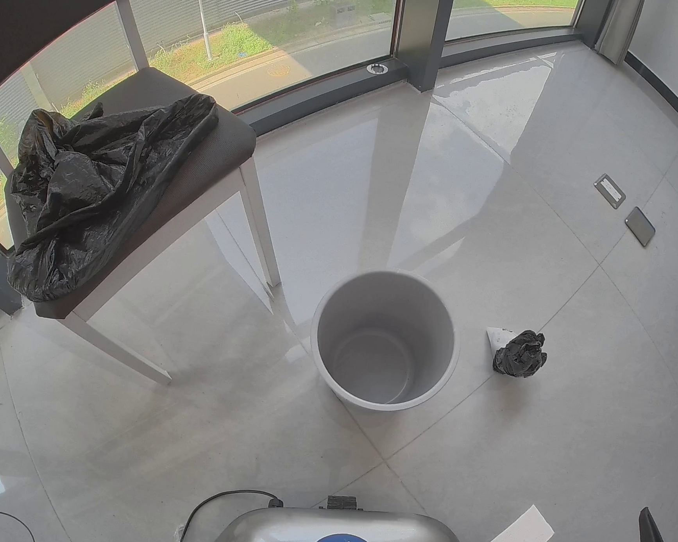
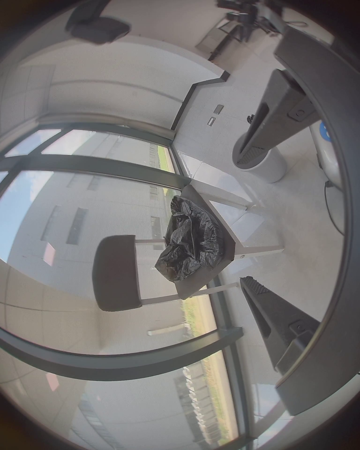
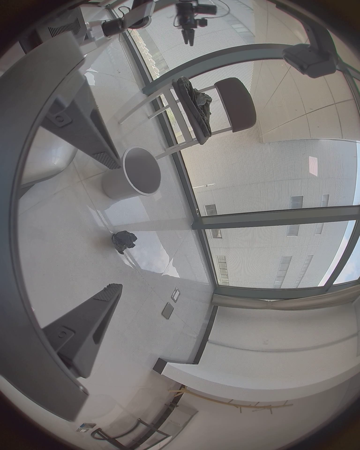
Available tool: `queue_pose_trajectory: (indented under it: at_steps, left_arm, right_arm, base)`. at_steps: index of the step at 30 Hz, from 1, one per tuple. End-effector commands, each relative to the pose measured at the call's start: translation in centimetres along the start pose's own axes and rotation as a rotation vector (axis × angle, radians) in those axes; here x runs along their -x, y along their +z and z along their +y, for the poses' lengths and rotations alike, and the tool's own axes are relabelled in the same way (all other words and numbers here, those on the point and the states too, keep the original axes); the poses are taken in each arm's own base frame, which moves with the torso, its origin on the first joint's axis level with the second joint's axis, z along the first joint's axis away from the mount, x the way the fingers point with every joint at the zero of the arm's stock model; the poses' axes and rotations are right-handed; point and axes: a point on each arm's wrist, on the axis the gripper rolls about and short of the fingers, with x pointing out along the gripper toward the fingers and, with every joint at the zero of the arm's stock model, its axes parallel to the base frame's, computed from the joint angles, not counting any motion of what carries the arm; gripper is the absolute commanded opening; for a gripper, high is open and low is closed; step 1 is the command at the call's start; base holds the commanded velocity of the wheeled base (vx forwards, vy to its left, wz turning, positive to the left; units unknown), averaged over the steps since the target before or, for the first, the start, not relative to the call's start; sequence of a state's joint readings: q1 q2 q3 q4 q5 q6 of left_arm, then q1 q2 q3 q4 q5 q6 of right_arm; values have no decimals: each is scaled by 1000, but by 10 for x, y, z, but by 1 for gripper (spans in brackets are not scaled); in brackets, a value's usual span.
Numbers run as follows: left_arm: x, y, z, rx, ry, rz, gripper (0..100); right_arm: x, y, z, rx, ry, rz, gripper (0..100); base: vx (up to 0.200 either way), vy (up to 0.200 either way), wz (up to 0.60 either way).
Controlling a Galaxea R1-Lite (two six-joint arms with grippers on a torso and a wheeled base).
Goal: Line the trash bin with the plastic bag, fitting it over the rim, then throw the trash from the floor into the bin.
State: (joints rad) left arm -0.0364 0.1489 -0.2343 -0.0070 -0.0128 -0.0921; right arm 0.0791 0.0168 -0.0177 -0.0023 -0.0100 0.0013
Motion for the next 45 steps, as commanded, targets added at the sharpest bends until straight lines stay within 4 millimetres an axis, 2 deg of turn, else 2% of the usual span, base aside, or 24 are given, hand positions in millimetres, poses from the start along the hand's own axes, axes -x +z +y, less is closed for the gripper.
queue_pose_trajectory:
  at_steps: [1,3,9,15,24,34,40,45]
  left_arm:
    - [-55,70,-5,126,72,267,100]
    - [-70,83,-6,126,107,326,100]
    - [-98,120,-2,175,293,452,100]
    - [-106,131,1,213,347,484,100]
    - [-114,128,2,380,362,498,100]
    - [-114,125,6,348,407,503,100]
    - [-120,100,17,375,458,507,100]
    - [-142,67,40,423,463,458,100]
  right_arm:
    - [0,-5,0,0,1,0,100]
    - [0,-5,0,0,1,0,100]
    - [0,-5,0,0,1,0,100]
    - [0,-5,0,0,1,0,100]
    - [0,-5,0,1,1,0,100]
    - [0,-5,0,1,4,0,100]
    - [0,-5,0,1,4,0,100]
    - [0,-5,0,1,4,0,100]
  base:
    - [0,0,0]
    - [0,0,0]
    - [0,0,0]
    - [0,0,0]
    - [0,0,0]
    - [0,0,0]
    - [0,0,0]
    - [0,0,0]
